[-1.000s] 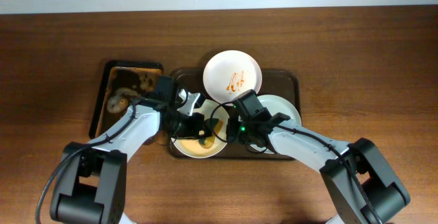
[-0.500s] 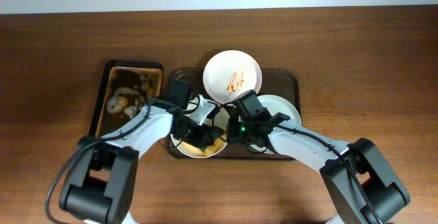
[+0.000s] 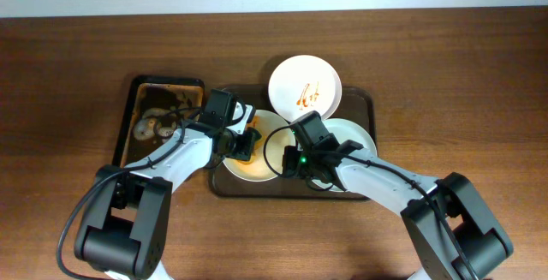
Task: Clean dirty plates on tray and stack at the side
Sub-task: 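Scrub the held plate with the sponge in the left gripper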
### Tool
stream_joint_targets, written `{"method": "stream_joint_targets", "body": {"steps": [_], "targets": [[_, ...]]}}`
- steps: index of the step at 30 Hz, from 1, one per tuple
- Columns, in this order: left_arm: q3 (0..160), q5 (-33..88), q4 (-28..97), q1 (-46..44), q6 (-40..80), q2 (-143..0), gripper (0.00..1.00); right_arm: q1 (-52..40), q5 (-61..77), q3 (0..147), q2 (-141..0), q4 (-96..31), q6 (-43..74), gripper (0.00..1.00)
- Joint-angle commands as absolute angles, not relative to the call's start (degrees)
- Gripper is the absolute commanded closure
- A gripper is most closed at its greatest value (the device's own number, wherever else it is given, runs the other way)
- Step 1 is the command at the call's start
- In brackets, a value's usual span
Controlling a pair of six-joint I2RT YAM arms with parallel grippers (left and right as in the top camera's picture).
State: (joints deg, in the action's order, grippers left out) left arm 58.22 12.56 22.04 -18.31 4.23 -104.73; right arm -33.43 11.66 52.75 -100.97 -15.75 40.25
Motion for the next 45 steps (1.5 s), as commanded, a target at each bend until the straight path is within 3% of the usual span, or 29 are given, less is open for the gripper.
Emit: {"method": "stream_joint_targets", "body": {"steps": [1,3,9,22,28,30,37,40,43,45], "targets": [[57.82,7.05,24.53,-17.45,6.46,-104.53,1.00,-33.74,14.22,52.73,-101.58,-18.28,39.92,0.87],[57.89,7.03,22.17,-17.45,6.46,-99.33,1.00,-33.74,15.05,52.73,-101.58,-20.38,39.94,0.93],[57.89,7.92,13.32,-17.45,8.56,-98.74,1.00,-33.74,15.03,52.73,-101.58,-20.08,39.97,0.95],[57.82,14.59,32.93,-18.37,2.94,-100.77,1.00,-33.74,15.00,52.73,-101.58,-19.66,39.94,0.95],[57.80,17.45,22.52,-18.65,2.90,-101.32,1.00,-33.74,15.00,52.73,-101.58,-19.33,39.94,0.95],[57.80,21.89,23.35,-19.07,-2.28,-101.32,1.00,-33.74,15.00,52.73,-101.58,-19.31,39.94,0.95],[57.80,11.75,35.68,-19.70,-3.11,-101.32,1.00,-33.74,15.00,52.73,-101.58,-19.29,39.94,0.94],[57.80,-3.33,30.65,-19.66,4.45,-101.32,1.00,-33.74,15.00,52.73,-101.58,-18.50,39.94,0.94],[57.80,-3.25,24.84,-19.66,8.05,-101.30,0.91,-33.74,15.00,52.73,-101.58,-18.22,39.92,0.94],[57.84,-2.11,23.38,-19.70,10.70,-101.25,1.00,-33.74,15.00,52.73,-101.58,-18.24,39.92,0.94]]}}
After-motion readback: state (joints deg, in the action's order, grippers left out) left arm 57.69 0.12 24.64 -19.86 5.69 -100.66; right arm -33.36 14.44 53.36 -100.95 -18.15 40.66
